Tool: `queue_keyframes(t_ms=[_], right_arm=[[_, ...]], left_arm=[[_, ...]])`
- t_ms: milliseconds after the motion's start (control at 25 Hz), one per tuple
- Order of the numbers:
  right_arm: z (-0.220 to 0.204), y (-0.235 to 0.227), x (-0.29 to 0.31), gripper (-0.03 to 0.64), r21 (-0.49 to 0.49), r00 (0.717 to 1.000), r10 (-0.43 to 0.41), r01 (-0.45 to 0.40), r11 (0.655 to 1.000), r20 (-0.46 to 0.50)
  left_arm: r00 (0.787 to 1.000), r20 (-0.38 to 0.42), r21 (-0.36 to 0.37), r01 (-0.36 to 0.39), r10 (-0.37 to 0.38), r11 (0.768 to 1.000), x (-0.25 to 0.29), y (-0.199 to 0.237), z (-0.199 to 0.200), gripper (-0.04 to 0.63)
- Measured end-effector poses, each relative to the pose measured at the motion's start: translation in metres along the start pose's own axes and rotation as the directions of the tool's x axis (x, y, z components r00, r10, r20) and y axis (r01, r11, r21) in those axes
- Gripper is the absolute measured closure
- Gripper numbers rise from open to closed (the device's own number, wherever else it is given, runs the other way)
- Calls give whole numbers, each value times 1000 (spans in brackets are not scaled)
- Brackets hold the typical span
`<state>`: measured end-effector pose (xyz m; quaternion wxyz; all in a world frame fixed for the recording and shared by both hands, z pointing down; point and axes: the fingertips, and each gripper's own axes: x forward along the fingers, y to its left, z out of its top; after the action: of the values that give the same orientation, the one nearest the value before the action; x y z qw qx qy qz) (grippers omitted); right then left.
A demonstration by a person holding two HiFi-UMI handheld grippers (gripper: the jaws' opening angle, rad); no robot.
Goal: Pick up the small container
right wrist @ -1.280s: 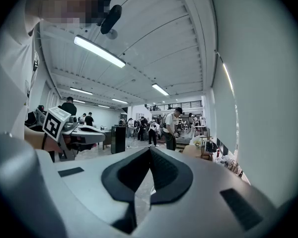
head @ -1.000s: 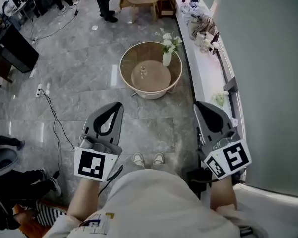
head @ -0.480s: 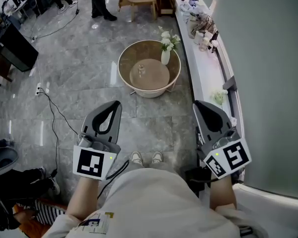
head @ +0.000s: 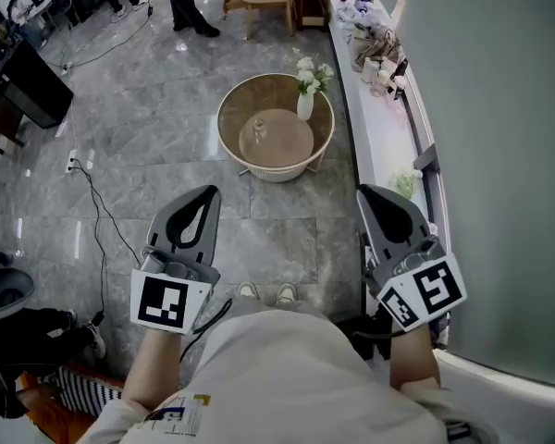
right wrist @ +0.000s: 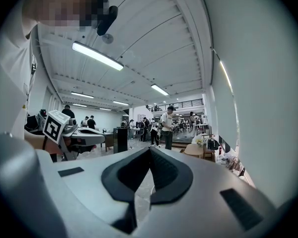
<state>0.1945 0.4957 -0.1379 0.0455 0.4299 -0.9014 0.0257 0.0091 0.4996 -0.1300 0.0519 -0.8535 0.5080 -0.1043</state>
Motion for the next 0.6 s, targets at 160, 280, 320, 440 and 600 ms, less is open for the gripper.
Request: queue_keyframes(t_ms=[160, 280, 320, 440, 600], right_arm=[[-3, -7, -5, 611, 10, 1000, 21, -21, 1000, 8], [-7, -11, -9, 611, 22, 999, 35, -35, 999, 12], [-9, -13, -9, 611, 25, 999, 36, -36, 999, 10], [-12, -17, -6, 611, 29, 999, 41, -41, 999, 7], [-14, -21, 0, 611, 29, 999, 51, -52, 998, 19]], left_arm=[[1000, -2, -1, -15, 15, 1000, 4, -8, 0, 588], [1000, -4, -1, -21, 21, 1000, 6, -15, -1, 588], [1000, -6, 0, -22, 22, 1000, 7, -17, -2, 588], [1000, -15, 5, -27, 28, 1000, 9, -17, -2, 588], [999, -8, 11, -33, 33, 999, 15, -15, -2, 588]])
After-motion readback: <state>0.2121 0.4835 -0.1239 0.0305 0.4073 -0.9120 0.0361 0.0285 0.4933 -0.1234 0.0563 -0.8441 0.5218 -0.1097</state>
